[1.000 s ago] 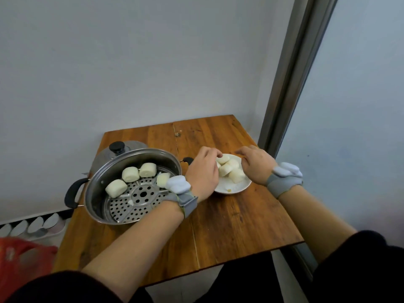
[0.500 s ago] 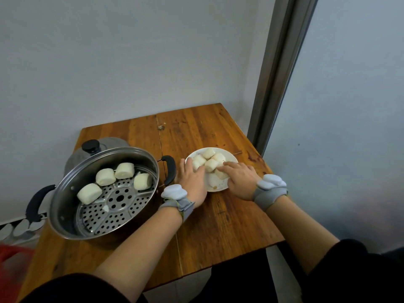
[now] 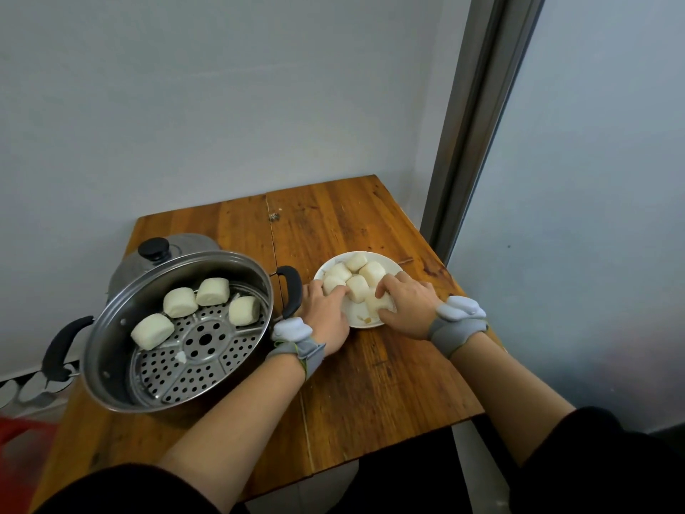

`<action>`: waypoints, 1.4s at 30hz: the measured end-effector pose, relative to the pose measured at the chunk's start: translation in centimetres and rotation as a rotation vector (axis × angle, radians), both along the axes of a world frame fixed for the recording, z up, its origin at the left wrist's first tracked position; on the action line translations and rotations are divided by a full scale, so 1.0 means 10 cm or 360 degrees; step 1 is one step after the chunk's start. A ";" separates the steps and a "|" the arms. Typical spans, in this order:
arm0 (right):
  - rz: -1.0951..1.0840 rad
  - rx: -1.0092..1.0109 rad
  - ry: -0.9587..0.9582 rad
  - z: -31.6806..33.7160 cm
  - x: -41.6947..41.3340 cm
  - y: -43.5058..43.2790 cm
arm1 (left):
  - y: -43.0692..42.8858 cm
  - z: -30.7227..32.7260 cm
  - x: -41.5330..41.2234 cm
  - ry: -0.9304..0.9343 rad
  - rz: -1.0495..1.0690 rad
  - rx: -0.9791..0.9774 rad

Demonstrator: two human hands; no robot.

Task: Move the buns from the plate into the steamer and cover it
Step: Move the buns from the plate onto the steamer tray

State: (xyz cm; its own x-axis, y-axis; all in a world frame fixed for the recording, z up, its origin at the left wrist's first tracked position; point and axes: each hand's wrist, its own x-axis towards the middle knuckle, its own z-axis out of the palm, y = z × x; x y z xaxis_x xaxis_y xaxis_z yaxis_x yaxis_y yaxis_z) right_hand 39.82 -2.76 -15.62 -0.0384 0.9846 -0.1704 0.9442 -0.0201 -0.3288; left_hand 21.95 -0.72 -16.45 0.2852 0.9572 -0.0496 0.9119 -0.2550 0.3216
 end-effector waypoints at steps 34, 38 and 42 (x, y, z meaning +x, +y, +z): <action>0.0275 0.0702 0.0084 0.81 -1.92 0.19 | -0.43 0.93 -2.19 -0.0569 0.0282 0.0401; 0.0442 0.0516 -0.0132 0.74 -2.24 0.25 | -0.40 0.82 -2.44 -0.0099 0.0233 0.0253; 0.0521 0.0338 -0.0315 0.61 -2.37 0.30 | -0.35 0.74 -2.50 0.0190 0.0152 0.0079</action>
